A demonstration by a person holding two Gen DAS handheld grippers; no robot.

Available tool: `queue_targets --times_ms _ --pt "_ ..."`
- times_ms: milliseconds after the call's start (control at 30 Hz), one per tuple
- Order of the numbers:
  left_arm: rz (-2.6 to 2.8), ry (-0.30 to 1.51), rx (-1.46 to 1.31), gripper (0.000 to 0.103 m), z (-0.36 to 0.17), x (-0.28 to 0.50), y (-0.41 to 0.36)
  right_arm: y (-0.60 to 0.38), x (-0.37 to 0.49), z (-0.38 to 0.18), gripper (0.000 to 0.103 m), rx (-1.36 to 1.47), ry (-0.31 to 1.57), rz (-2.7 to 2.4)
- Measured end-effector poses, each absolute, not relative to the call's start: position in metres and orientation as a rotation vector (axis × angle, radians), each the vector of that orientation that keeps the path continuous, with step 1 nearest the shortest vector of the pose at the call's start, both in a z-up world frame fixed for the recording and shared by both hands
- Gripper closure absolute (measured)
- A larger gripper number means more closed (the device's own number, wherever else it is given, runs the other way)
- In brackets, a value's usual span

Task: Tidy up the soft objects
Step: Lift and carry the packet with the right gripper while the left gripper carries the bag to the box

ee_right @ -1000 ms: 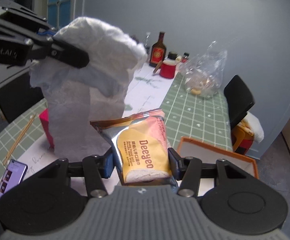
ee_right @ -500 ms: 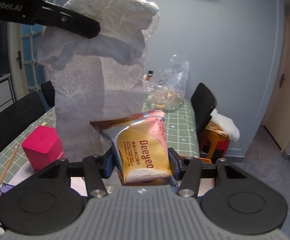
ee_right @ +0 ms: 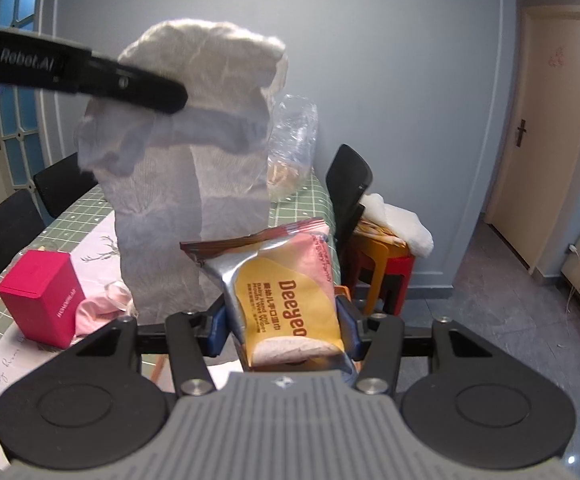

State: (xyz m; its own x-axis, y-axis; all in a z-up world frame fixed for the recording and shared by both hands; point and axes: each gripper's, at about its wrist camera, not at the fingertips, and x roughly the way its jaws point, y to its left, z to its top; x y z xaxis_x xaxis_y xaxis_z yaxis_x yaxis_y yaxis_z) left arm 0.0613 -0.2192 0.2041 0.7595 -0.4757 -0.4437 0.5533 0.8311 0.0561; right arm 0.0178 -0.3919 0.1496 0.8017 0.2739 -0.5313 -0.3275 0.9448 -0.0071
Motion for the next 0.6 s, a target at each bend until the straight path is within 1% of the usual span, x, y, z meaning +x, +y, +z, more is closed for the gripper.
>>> queue_targets --times_ms 267,467,600 --pt "-0.547 0.518 0.143 0.091 0.169 0.085 -0.223 -0.399 0.039 0.126 0.050 -0.093 0.624 0.309" --pt "-0.485 0.631 0.232 0.091 0.119 0.107 -0.232 -0.396 0.060 0.097 0.050 -0.111 0.712 0.295" --pt "-0.468 0.684 0.281 0.091 0.090 0.107 -0.237 -0.397 0.073 0.079 0.050 -0.113 0.767 0.294"
